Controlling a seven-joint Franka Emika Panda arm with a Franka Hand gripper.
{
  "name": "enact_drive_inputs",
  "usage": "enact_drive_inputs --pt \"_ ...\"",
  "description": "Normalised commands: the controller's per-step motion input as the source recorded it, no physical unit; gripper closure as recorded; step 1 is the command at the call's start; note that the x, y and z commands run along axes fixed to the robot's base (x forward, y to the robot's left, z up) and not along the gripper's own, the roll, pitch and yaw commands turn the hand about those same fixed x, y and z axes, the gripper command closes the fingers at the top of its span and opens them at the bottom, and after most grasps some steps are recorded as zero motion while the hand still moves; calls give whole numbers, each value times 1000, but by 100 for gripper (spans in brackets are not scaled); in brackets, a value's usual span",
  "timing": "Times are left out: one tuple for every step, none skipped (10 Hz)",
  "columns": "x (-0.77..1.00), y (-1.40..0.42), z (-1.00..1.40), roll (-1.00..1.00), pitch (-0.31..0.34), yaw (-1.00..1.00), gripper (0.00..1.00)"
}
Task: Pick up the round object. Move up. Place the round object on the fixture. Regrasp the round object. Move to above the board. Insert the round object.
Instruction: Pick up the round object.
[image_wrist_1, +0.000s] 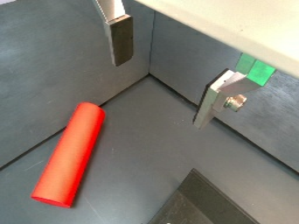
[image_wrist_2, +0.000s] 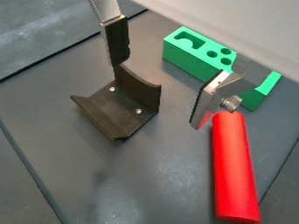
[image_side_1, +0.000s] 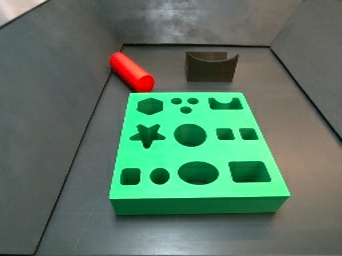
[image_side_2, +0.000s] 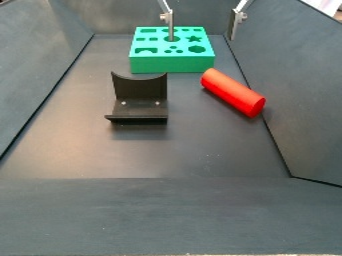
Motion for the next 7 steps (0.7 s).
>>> enact_drive_inputs --pt "0 0 0 0 -4 0 0" --pt "0 29 -51 0 1 0 0" --pt "0 0 -23 -3 0 0 0" --pt "-100 -66 -406 -64 0 409 0" --pt "-183 -466 -434 70 0 717 0" --pt "-134 -583 -511 7 59 526 0" --pt "-111 -614 -489 0 90 466 0"
